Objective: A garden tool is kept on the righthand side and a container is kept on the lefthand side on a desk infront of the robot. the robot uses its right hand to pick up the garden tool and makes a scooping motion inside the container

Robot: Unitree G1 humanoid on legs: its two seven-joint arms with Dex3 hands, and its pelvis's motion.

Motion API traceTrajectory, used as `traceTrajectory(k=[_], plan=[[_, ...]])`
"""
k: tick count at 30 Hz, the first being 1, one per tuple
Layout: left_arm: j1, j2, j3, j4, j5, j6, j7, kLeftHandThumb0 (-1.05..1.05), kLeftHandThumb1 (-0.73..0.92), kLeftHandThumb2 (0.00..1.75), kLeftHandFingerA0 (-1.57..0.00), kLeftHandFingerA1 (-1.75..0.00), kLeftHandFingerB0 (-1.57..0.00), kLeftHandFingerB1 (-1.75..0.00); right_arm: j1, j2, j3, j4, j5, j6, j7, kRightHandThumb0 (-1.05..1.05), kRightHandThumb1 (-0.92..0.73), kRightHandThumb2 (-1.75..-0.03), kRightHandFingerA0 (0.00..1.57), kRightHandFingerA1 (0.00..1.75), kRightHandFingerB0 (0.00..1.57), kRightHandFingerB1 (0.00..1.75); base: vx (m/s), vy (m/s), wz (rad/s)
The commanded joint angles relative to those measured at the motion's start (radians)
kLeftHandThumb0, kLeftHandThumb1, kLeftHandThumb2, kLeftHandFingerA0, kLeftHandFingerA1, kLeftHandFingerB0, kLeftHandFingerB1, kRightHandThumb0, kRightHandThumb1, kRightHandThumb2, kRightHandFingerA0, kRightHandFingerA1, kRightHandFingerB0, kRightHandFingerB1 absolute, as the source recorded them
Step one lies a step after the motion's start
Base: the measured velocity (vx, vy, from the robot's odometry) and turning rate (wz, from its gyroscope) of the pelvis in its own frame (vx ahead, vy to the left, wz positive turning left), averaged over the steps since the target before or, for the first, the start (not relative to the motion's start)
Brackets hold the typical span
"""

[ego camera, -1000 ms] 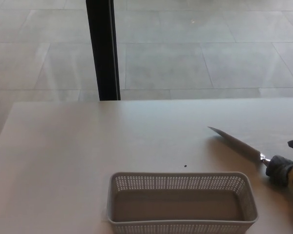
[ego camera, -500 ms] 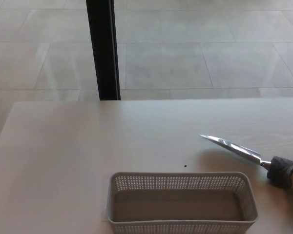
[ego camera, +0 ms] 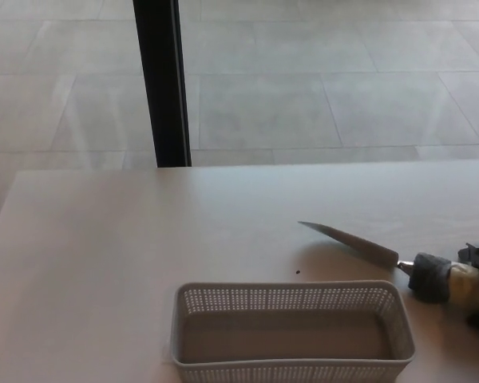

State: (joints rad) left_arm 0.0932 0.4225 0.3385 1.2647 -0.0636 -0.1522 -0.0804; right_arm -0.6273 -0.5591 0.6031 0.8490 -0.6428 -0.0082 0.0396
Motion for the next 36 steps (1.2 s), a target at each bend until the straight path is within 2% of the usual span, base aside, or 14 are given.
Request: traceTrajectory(k=[1, 4, 5, 8, 9, 12, 18, 19, 21, 22, 24, 28, 30, 36], plan=[[-0.012, 0.015, 0.008, 0.028, -0.012, -0.009, -0.006, -0.52, 0.55, 0.56, -0.78, -0.87, -0.72, -0.49, 0.078, 0.001, 0.068, 0.002, -0.106, -0.061, -0.089, -0.27, -0.67, -0.64, 0.80, 1.52, 0.76, 0.55, 0.00, 0.000, 0.00], [-0.003, 0.018, 0.003, 0.011, -0.007, -0.019, -0.007, -0.48, 0.58, 0.58, -0.66, -0.81, -0.66, -0.49, 0.085, -0.010, 0.091, 0.032, -0.137, -0.073, -0.131, -0.31, -0.63, -0.64, 0.81, 1.52, 0.84, 0.59, 0.00, 0.000, 0.00], [-0.003, 0.019, 0.000, 0.012, -0.004, -0.021, -0.007, -0.48, 0.57, 0.57, -0.69, -0.86, -0.71, -0.50, 0.087, -0.013, 0.095, 0.037, -0.141, -0.074, -0.137, -0.25, -0.68, -0.63, 0.80, 1.62, 0.77, 1.03, 0.00, 0.000, 0.00], [-0.008, 0.018, -0.008, 0.015, 0.003, -0.024, -0.007, -0.50, 0.58, 0.58, -0.70, -0.77, -0.69, -0.49, 0.100, -0.024, 0.089, 0.071, -0.138, -0.102, -0.209, -0.21, -0.70, -0.65, 0.94, 1.72, 0.76, 1.33, 0.00, 0.000, 0.00], [-0.009, 0.017, -0.008, 0.017, 0.002, -0.026, -0.009, -0.51, 0.57, 0.57, -0.73, -0.94, -0.71, -0.49, 0.099, -0.024, 0.089, 0.079, -0.139, -0.105, -0.217, -0.23, -0.69, -0.74, 0.81, 1.73, 0.71, 1.48, 0.00, 0.000, 0.00], [-0.010, 0.015, 0.004, 0.023, -0.013, -0.021, -0.015, -0.51, 0.57, 0.57, -0.68, -0.77, -0.69, -0.50, 0.107, -0.039, 0.085, 0.103, -0.147, -0.104, -0.263, -0.30, -0.73, -0.69, 0.79, 1.69, 0.70, 1.18, 0.00, 0.000, 0.00], [-0.007, 0.022, -0.001, 0.013, -0.007, -0.014, -0.016, -0.53, 0.57, 0.57, -0.68, -0.94, -0.70, -0.49, 0.107, -0.043, -0.007, 0.104, -0.105, -0.099, -0.368, -0.32, -0.72, -0.64, 0.86, 1.74, 0.64, 1.41, 0.00, 0.000, 0.00], [-0.006, 0.022, -0.002, 0.010, -0.007, -0.016, -0.017, -0.52, 0.58, 0.58, -0.63, -0.82, -0.69, -0.50, 0.109, -0.043, -0.045, 0.099, -0.074, -0.101, -0.373, -0.31, -0.74, -0.69, 0.85, 1.67, 0.62, 0.97, 0.00, 0.000, 0.00], [-0.006, 0.022, -0.001, 0.010, -0.009, -0.015, -0.024, -0.51, 0.58, 0.58, -0.63, -0.72, -0.67, -0.49, 0.113, -0.039, -0.147, 0.081, 0.004, -0.099, -0.364, -0.31, -0.69, -0.76, 0.87, 1.65, 0.72, 0.93, 0.00, 0.000, 0.00], [-0.004, 0.022, 0.001, 0.009, -0.010, -0.017, -0.027, -0.51, 0.58, 0.57, -0.63, -0.70, -0.66, -0.50, 0.106, -0.037, -0.214, 0.069, 0.046, -0.086, -0.358, -0.33, -0.68, -0.77, 0.88, 1.65, 0.74, 1.24, 0.00, 0.000, 0.00], [-0.009, 0.019, 0.008, 0.019, -0.016, -0.010, -0.023, -0.50, 0.57, 0.57, -0.64, -0.69, -0.66, -0.49, 0.093, -0.025, -0.293, 0.060, 0.083, -0.050, -0.361, -0.33, -0.65, -0.77, 0.89, 1.68, 0.72, 1.32, 0.00, 0.000, 0.00], [-0.001, 0.021, 0.007, 0.034, -0.008, -0.024, -0.023, -0.50, 0.57, 0.57, -0.71, -0.75, -0.69, -0.49, 0.078, -0.018, -0.410, 0.038, 0.130, -0.037, -0.352, -0.26, -0.65, -0.84, 0.90, 1.71, 0.79, 1.04, 0.00, 0.000, 0.00], [0.003, 0.023, 0.004, 0.025, -0.007, -0.022, -0.021, -0.48, 0.57, 0.57, -0.72, -0.76, -0.69, -0.50, 0.049, -0.042, -0.479, 0.040, 0.165, -0.083, -0.362, -0.27, -0.60, -0.99, 0.93, 1.74, 0.80, 1.41, 0.00, 0.000, 0.00], [0.004, 0.036, -0.011, 0.021, 0.005, -0.008, -0.011, -0.51, 0.58, 0.57, -0.60, -0.67, -0.64, -0.47, 0.049, -0.088, -0.556, -0.021, 0.165, -0.186, -0.356, -0.27, -0.58, -1.05, 0.94, 1.75, 0.79, 1.53, 0.00, 0.000, 0.00]])
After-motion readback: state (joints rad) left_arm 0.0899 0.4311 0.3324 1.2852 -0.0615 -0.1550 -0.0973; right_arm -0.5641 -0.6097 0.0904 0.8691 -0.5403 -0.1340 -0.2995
